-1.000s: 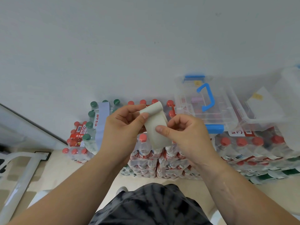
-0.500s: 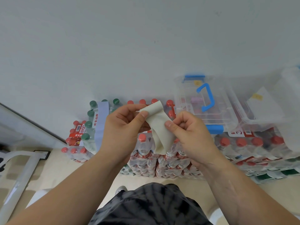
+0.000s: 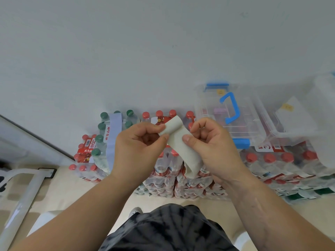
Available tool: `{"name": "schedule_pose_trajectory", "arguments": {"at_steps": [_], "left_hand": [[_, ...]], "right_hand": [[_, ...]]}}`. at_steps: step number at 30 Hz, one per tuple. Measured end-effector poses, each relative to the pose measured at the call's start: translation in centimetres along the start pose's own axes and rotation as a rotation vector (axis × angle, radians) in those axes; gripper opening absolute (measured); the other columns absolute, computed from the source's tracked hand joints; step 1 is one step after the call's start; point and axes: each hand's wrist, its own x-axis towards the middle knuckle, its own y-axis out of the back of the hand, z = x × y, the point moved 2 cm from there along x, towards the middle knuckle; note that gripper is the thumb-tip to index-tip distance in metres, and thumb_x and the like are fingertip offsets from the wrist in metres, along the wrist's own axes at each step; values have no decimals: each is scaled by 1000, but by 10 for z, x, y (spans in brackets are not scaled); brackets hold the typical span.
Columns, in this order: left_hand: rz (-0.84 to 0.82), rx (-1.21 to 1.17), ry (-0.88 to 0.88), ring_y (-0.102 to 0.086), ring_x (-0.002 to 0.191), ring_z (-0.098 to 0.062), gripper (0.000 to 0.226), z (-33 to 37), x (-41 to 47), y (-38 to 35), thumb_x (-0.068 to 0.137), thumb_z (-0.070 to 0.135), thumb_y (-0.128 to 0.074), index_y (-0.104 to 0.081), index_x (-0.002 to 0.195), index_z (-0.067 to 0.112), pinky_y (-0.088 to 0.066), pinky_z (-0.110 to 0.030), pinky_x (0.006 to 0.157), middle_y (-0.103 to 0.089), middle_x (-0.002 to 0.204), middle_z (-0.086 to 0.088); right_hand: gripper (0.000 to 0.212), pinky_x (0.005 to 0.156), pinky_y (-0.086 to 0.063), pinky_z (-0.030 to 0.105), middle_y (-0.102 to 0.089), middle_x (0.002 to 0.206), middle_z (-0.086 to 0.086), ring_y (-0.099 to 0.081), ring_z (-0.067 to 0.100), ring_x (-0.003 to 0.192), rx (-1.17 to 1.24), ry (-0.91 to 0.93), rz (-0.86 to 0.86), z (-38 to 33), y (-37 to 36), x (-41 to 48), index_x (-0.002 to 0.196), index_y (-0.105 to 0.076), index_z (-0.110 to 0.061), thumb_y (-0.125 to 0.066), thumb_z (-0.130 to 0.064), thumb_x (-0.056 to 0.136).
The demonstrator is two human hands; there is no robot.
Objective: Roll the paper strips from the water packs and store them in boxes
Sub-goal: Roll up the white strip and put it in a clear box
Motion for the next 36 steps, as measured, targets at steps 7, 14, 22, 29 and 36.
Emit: {"name": "schedule_pose_trajectory", "arguments": {"at_steps": [7,14,22,29,36], "left_hand": [[15,384,-444,-66,77,-8,8,-1,-2,-5,78,5,-77,-78,86,6,-54,-15,71,-72,85,-5],[-45,352,-469,-66,84,-5,6,-1,-5,-5,82,14,-77,-79,81,8,-53,-16,74,-71,88,-3],[-120,217,-235,-65,83,-10,25,9,-4,-3,78,0,-79,-70,92,18,-50,-14,75,-67,88,6],[-207,355,-545,-62,80,-13,7,10,-4,-7,80,7,-81,-77,85,10,-51,-26,69,-64,86,-3],[-189,-141,95,-70,82,-13,24,10,-8,-7,84,11,-75,-73,106,22,-55,-20,67,-75,93,-1]], "right_hand": [[30,70,-53,34,-69,79,7,-63,17,75,36,13,-1,-7,-3,1,83,-64,-30,-69,-2,92],[20,74,-59,49,-71,86,21,-72,40,83,46,13,40,-14,1,-3,94,-62,-21,-71,-3,91],[27,80,-55,31,-75,72,1,-71,11,79,45,-9,46,-18,-2,-6,113,-68,-26,-74,-19,88],[33,68,-56,21,-80,81,0,-76,10,78,2,-89,72,-18,-4,-6,97,-77,-19,-79,-38,70],[19,70,-60,21,-80,88,-2,-76,11,84,49,-75,55,-17,-4,-8,104,-71,-25,-74,-16,88]]}}
